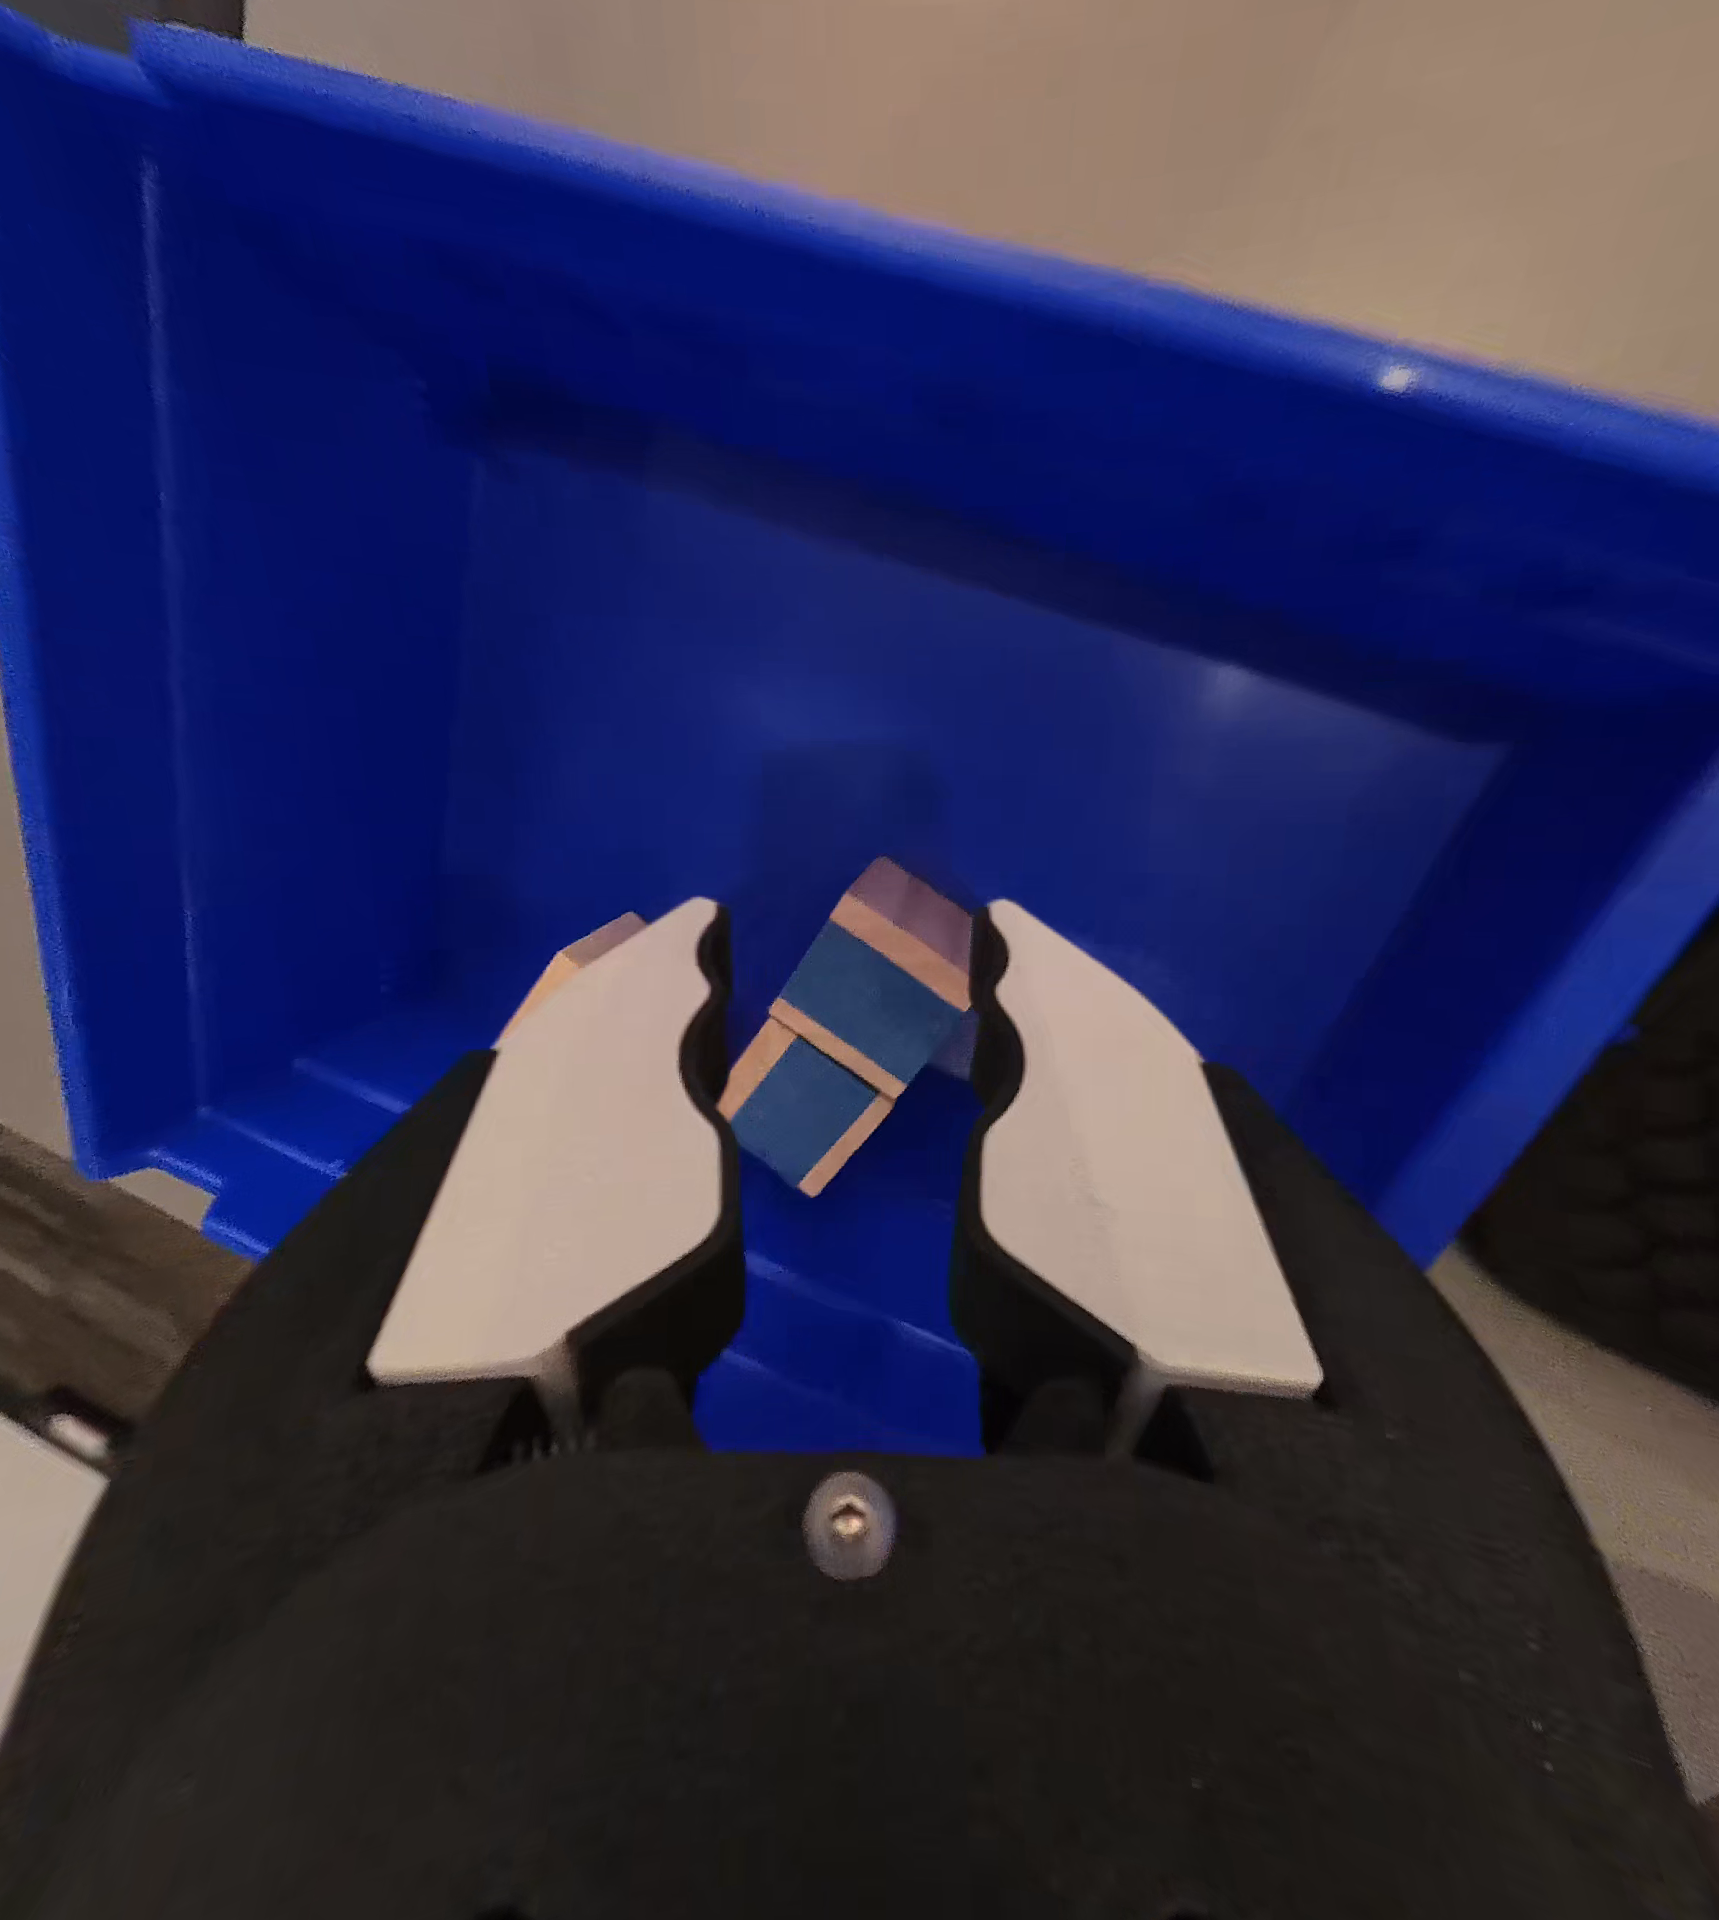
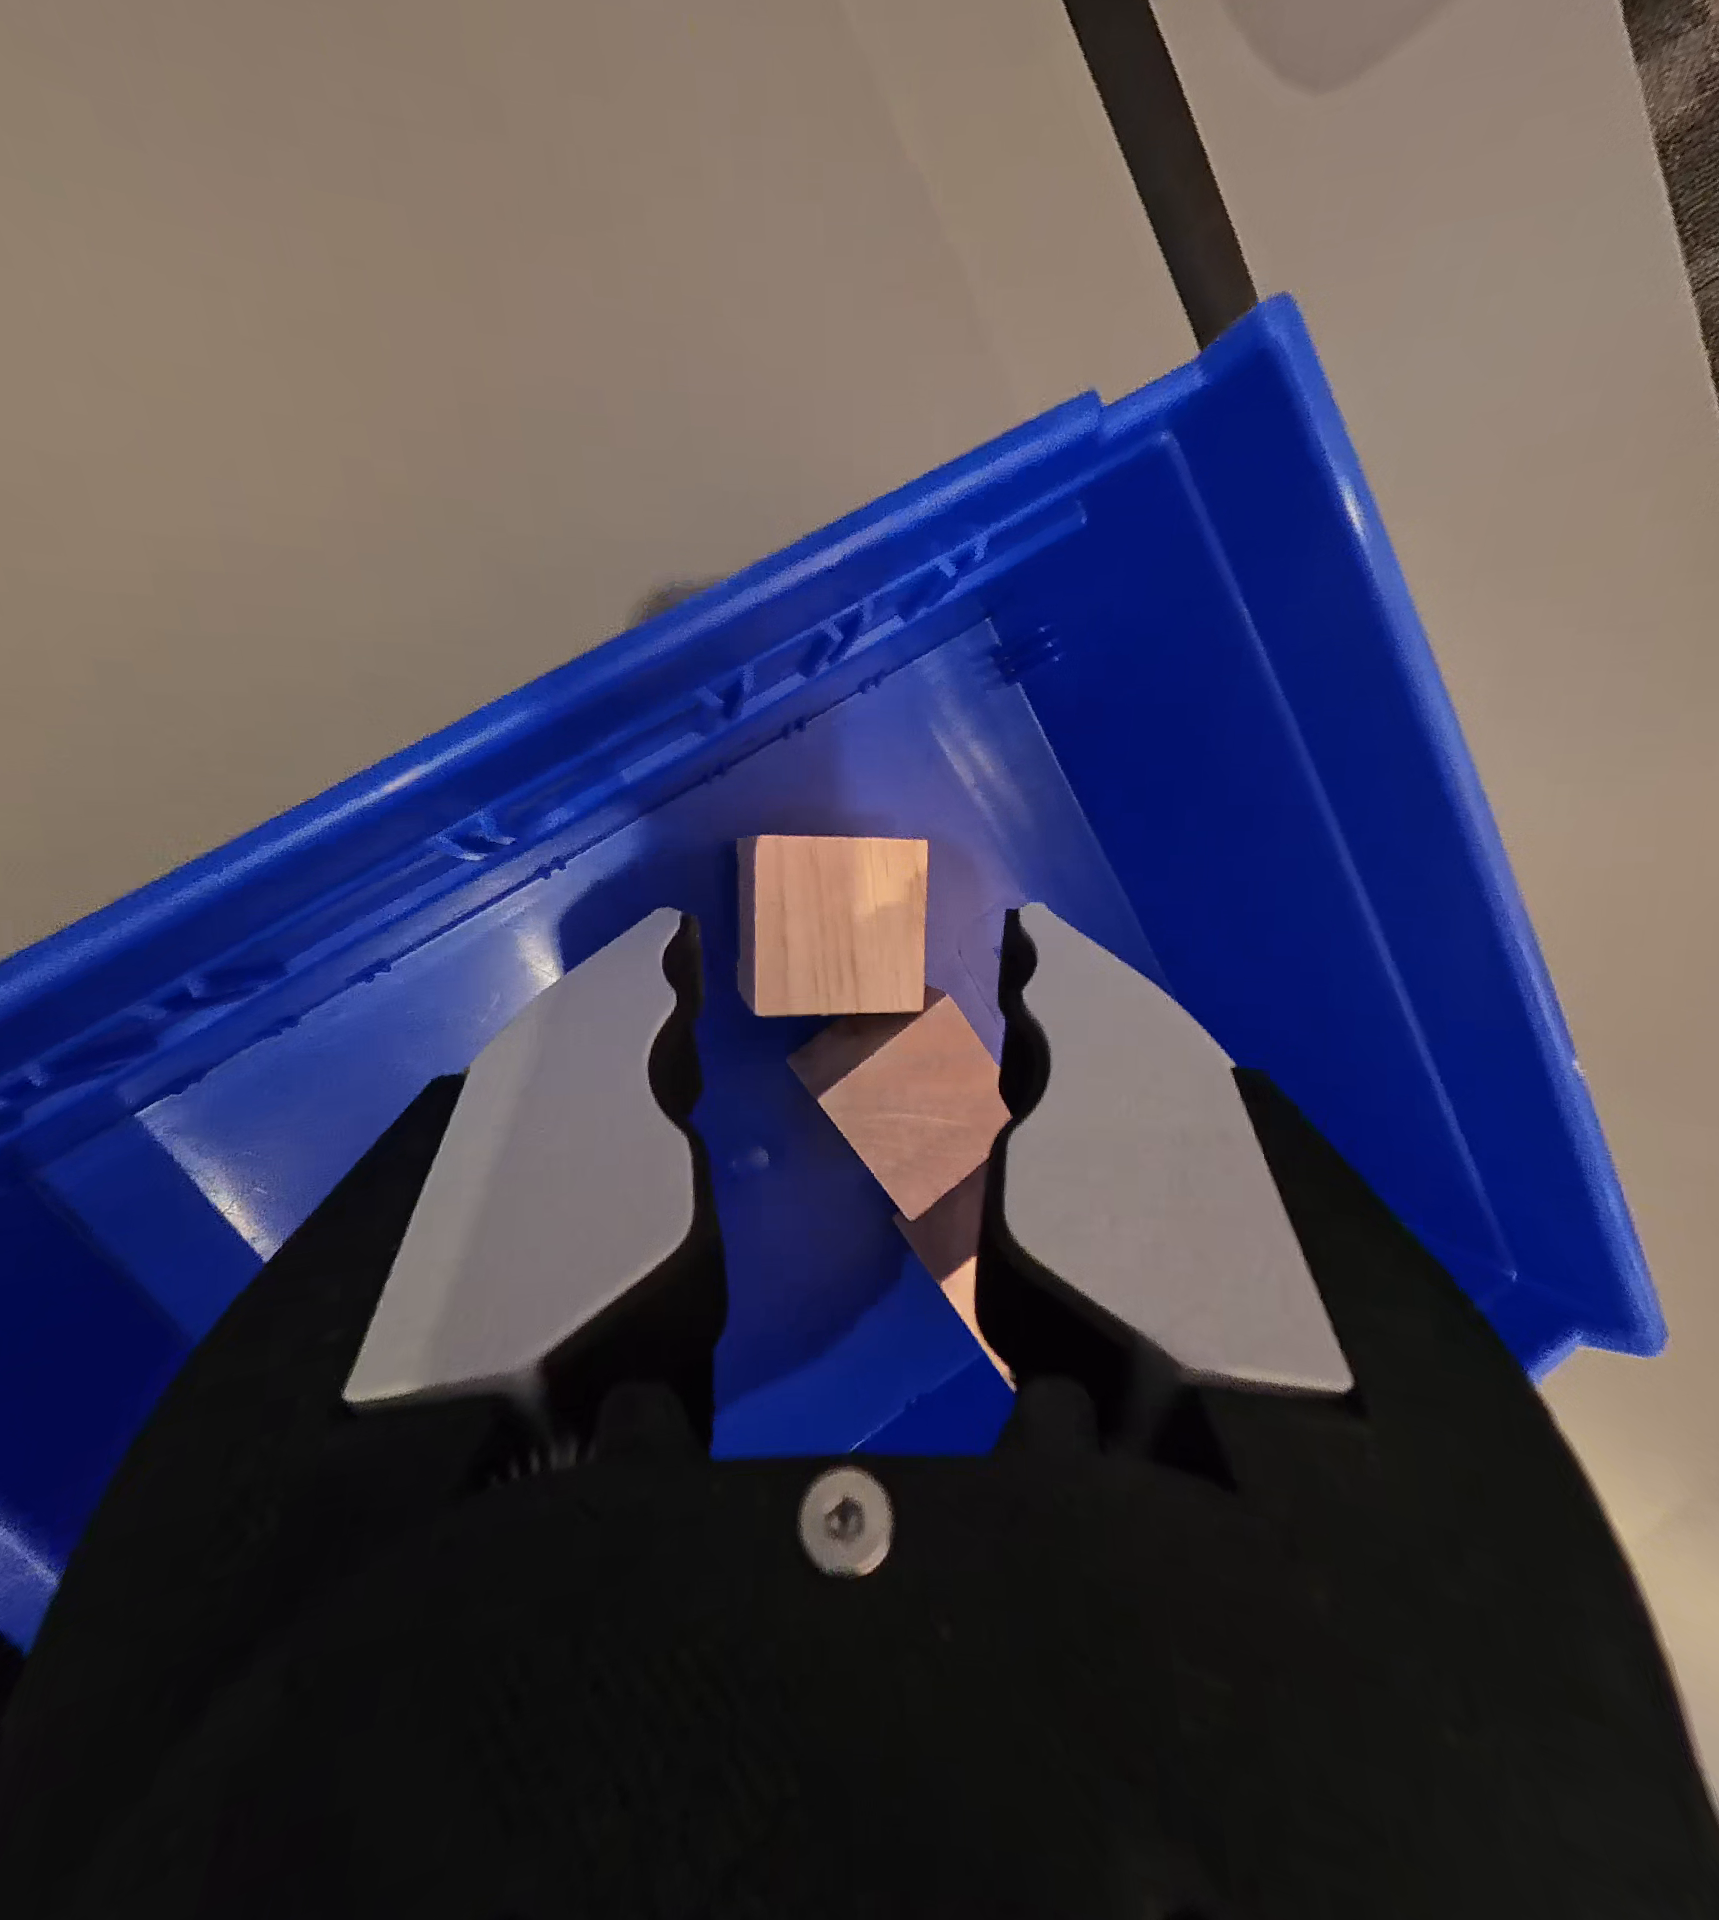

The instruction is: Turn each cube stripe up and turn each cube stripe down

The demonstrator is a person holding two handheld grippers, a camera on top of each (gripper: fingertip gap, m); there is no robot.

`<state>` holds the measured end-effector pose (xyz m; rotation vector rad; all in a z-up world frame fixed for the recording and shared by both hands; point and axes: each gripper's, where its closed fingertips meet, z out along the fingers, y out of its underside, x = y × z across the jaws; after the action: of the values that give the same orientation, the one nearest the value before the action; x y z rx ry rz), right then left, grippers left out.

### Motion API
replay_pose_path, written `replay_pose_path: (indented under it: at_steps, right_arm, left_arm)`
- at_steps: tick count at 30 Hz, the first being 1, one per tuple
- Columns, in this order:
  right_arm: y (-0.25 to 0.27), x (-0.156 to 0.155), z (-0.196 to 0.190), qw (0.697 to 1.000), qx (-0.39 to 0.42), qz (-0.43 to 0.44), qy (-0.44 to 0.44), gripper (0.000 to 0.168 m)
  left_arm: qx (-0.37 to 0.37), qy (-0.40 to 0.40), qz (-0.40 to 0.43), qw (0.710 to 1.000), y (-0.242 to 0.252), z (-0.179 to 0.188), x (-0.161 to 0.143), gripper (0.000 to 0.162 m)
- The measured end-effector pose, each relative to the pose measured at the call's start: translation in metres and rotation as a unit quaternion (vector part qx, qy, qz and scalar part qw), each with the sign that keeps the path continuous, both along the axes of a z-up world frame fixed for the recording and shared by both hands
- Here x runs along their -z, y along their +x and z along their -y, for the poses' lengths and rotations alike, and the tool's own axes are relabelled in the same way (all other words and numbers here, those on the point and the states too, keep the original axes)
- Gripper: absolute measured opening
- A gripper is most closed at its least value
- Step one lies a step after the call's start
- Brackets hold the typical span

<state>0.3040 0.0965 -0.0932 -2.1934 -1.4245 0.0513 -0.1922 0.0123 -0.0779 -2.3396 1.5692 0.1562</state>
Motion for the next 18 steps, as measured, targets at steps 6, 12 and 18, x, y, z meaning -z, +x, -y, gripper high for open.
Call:
replay_pose_path:
  at_steps: [6, 12, 18]
  right_arm:
    - [-0.002, 0.008, 0.000, 1.000, 0.000, 0.023, -0.006, 0.056]
    - [-0.007, 0.018, 0.003, 0.999, -0.009, 0.046, -0.014, 0.055]
    - [-0.009, 0.021, 0.003, 0.998, -0.010, 0.053, -0.017, 0.053]
  left_arm:
    - [0.087, -0.012, -0.022, 0.996, -0.010, 0.014, 0.017, 0.069]
    - [0.116, -0.009, -0.060, 0.991, -0.027, 0.007, 0.035, 0.062]
    - [0.124, -0.026, -0.073, 0.989, -0.034, 0.007, 0.059, 0.059]
